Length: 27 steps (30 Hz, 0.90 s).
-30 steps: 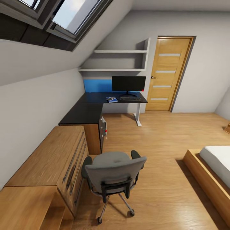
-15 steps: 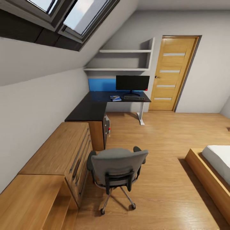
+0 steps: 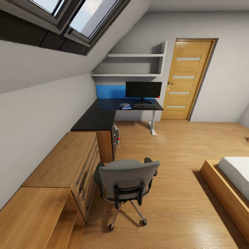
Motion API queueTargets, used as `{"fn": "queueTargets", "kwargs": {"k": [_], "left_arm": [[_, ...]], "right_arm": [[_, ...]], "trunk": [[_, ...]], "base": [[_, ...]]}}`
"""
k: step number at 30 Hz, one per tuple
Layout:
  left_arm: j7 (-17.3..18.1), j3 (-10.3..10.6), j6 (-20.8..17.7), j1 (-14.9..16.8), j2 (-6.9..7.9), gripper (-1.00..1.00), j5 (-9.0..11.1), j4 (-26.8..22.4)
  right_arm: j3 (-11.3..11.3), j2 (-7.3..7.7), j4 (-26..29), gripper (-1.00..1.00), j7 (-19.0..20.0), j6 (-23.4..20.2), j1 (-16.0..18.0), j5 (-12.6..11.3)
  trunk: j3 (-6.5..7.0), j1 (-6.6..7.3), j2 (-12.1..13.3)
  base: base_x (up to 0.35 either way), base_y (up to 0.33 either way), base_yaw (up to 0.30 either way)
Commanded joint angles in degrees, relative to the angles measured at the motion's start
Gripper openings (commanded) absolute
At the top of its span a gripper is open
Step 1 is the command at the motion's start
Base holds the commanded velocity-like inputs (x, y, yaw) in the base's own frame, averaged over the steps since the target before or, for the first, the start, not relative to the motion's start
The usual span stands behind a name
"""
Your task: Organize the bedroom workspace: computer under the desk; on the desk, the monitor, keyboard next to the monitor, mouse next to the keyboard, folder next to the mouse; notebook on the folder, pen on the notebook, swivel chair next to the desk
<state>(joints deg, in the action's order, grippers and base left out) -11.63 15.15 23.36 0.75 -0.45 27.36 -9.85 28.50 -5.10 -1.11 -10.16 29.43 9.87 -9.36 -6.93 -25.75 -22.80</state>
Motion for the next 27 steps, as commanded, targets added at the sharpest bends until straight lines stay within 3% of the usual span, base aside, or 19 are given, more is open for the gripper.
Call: {"fn": "queueTargets", "kwargs": {"k": [1,18,27], "left_arm": [[-0.4,0.5,0.1,0.0,0.01,1.0,0.1,0.0],[-0.3,0.5,0.0,0.0,-0.07,1.0,0.1,0.0],[-0.3,0.6,0.0,0.0,-0.08,1.0,0.1,0.0]], "right_arm": [[0.5,-0.03,-0.1,1.0,-0.1,0.3,0.1,-0.5],[0.5,0.01,-0.1,1.0,-0.1,0.2,0.1,-0.5],[0.5,0.01,-0.1,1.0,-0.1,0.3,0.1,-0.5]], "trunk": [[-0.12,-0.03,-0.1],[-0.12,-0.03,-0.1],[-1.73,-2.01,-3.7]], "base": [[-0.004,0.0,0.0],[-0.001,0.0,0.0],[0.0,0.0,0.0]]}}
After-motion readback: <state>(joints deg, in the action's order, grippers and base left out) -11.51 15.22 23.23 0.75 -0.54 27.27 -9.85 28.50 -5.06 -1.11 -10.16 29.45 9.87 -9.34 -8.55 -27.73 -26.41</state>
